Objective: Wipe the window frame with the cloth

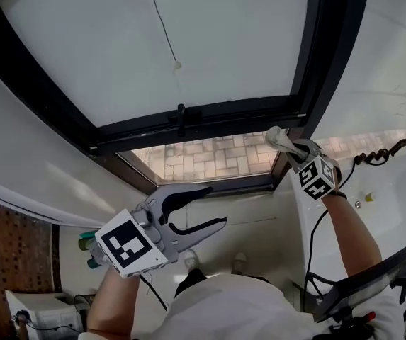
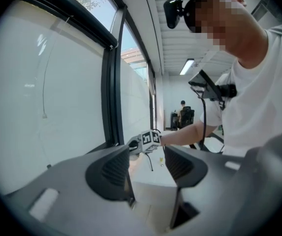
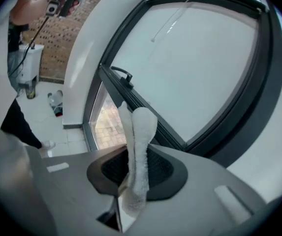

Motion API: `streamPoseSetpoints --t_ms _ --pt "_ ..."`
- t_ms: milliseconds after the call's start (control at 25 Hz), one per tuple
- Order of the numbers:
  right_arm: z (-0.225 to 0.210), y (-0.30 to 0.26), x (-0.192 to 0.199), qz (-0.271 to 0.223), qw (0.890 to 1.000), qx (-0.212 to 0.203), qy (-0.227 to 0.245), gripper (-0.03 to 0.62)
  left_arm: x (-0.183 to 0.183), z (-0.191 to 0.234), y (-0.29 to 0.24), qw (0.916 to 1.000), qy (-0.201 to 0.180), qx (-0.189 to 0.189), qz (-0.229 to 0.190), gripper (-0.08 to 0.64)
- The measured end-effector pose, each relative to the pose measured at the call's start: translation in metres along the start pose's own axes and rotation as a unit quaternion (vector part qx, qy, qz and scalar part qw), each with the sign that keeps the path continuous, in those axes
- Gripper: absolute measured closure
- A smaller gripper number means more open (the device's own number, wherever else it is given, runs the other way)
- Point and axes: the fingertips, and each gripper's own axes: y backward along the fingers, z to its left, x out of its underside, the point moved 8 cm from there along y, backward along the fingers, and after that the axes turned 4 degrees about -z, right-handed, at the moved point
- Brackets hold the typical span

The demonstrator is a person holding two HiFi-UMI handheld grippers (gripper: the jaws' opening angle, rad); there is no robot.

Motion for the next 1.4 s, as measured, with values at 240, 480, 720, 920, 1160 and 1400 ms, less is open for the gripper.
streamPoseSetpoints --t_ms 240,480,720,920,1160,1400 --pt "0.054 0.066 -0.002 -0.038 0.990 0.015 -0.136 0.520 0.013 -0.003 0.024 0.9989 0.017 -0.040 -0.018 0.317" --pt "0.100 0.140 -0.020 -0.056 0.977 0.042 -0.199 0.519 0.033 -0.023 0.066 0.9986 0.018 -0.042 -0.026 0.318" --pt "0.146 0.209 -0.076 -0.117 0.957 0.085 -0.252 0.518 0.054 -0.061 0.131 0.9971 0.022 -0.055 -0.047 0.318" --pt "0.191 0.251 -0.118 -0.146 0.945 0.097 -0.276 0.518 0.084 -0.090 0.194 0.9966 0.014 -0.071 -0.040 0.318" --pt "0.237 0.295 -0.131 -0.148 0.937 0.109 -0.296 0.518 0.099 -0.121 0.219 0.9962 0.025 -0.073 -0.040 0.318" --pt "0.239 0.306 -0.135 -0.155 0.938 0.105 -0.292 0.518 0.092 -0.132 0.225 0.9965 0.012 -0.072 -0.041 0.318"
